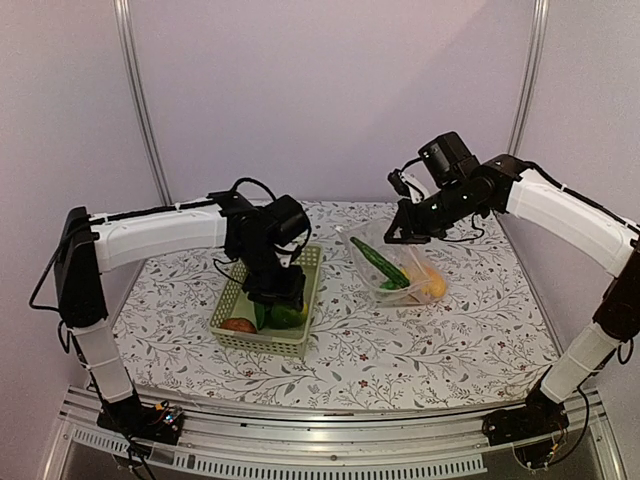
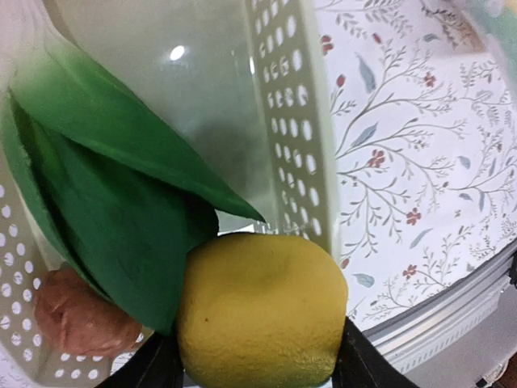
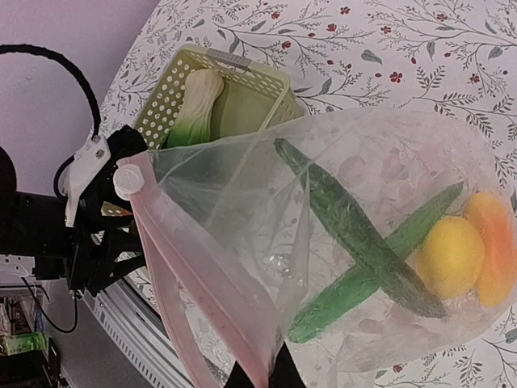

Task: Place the food in the zip-top bag and seal the zipper
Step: Pick up the fake fruit from the bin.

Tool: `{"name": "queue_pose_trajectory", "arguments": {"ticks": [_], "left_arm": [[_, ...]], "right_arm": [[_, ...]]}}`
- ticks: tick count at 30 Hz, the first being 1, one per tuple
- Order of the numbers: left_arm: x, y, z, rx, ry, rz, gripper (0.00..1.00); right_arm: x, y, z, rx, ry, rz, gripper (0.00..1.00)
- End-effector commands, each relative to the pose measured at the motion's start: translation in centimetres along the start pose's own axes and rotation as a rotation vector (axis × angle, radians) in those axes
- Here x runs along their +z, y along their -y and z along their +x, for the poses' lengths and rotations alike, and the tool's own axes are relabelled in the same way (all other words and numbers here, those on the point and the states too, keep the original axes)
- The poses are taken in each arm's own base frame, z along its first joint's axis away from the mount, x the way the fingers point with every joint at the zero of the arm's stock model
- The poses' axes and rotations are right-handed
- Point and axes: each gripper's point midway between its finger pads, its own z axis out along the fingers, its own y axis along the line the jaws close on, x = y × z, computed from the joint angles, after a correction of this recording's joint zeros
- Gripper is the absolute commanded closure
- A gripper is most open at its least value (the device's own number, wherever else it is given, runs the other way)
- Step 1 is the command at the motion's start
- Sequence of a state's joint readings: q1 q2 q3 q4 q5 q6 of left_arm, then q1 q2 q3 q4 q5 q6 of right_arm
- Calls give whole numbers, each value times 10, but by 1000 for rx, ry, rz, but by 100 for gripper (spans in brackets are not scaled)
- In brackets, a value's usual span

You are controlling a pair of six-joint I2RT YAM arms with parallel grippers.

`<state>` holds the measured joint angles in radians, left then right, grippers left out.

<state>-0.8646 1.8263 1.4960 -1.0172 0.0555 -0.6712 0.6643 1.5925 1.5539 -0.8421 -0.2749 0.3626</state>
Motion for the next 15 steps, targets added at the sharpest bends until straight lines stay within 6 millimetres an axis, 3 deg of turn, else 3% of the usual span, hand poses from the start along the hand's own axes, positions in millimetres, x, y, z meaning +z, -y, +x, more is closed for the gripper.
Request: {"name": "queue_pose_trajectory", "arguments": {"ticks": [1, 9, 15], "left_arm": [[-59, 7, -29, 50, 129, 28, 51], [-151, 52, -87, 130, 417, 191, 52], [-178, 70, -102, 170, 521, 264, 54]], "right_arm": [[2, 1, -3, -30, -26, 8, 100], [6, -1, -12, -22, -21, 8, 100], [3, -3, -21, -16, -7, 17, 100]]}}
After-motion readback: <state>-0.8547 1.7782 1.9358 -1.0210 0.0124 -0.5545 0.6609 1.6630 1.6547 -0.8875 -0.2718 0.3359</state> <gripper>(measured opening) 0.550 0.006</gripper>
